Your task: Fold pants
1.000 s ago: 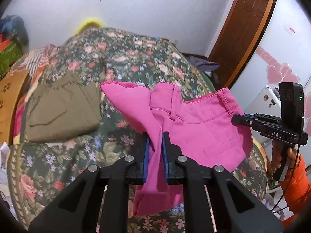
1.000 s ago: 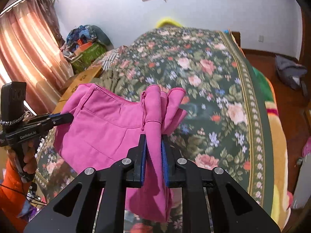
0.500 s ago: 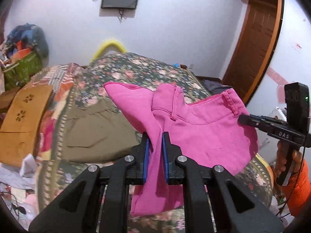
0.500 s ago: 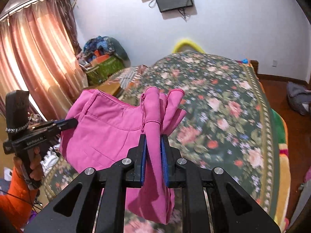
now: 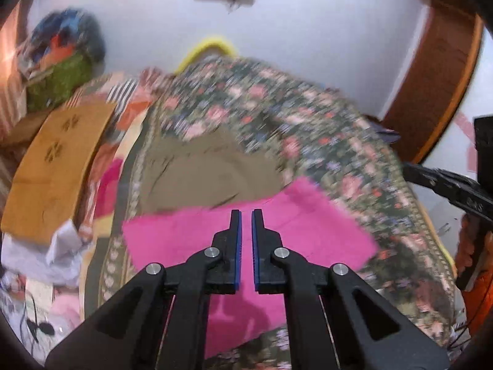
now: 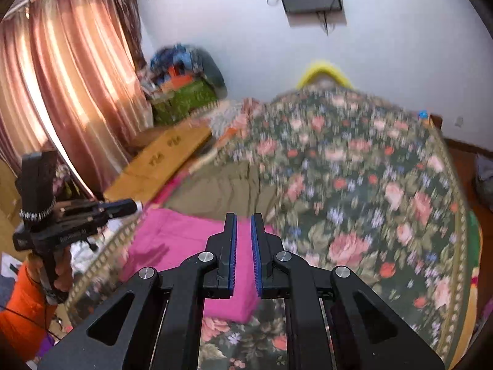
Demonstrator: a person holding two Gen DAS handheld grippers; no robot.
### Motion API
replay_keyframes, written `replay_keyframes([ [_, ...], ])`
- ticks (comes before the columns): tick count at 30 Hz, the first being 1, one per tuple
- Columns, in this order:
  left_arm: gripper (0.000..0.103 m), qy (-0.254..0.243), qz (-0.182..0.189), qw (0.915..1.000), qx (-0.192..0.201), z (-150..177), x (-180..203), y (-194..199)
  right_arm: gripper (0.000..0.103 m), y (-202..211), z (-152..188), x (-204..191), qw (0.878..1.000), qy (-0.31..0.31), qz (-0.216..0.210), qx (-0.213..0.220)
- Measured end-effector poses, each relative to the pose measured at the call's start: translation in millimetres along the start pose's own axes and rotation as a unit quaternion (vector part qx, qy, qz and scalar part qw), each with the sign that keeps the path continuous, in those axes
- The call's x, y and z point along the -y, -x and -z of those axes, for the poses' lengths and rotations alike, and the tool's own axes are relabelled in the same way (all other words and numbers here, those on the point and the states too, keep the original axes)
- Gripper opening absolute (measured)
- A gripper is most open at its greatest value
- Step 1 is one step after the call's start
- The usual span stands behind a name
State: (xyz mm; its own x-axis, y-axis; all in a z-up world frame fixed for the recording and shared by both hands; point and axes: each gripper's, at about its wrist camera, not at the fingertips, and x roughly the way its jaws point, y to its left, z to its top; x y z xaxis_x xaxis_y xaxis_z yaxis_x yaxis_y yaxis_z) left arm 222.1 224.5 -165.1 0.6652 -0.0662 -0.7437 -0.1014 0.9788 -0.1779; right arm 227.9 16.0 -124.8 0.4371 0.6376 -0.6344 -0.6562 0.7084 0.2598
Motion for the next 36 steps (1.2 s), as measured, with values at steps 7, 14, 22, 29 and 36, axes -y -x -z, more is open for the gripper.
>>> replay_keyframes([
  [7,0.030,0.072,-0.020,0.9967,-0.032,33.9,-49.1,-19.7,0.030,-52.9,27.8,12.8,0.996,-0.016,0.010,-0.093],
  [14,0.067,0.093,-0.034,0.9940,-0.046,57.4,-63.1,-23.8,0.057,-75.9,24.8,2.6,0.994,-0.009,0.007,-0.108],
  [22,0.073,0.106,-0.031,0.9921,-0.060,76.6,-63.8,-43.3,0.057,-123.4,45.8,10.6,0.981,-0.022,0.007,-0.193],
  [29,0.054,0.115,-0.010,0.9916,-0.059,69.7,-57.8,-50.5,0.036,-131.0,42.7,14.6,0.978,-0.043,-0.037,-0.202],
  [36,0.027,0.132,-0.005,0.9900,-0.050,70.8,-50.7,-41.3,0.018,-114.3,38.3,2.5,0.986,-0.025,-0.032,-0.162],
])
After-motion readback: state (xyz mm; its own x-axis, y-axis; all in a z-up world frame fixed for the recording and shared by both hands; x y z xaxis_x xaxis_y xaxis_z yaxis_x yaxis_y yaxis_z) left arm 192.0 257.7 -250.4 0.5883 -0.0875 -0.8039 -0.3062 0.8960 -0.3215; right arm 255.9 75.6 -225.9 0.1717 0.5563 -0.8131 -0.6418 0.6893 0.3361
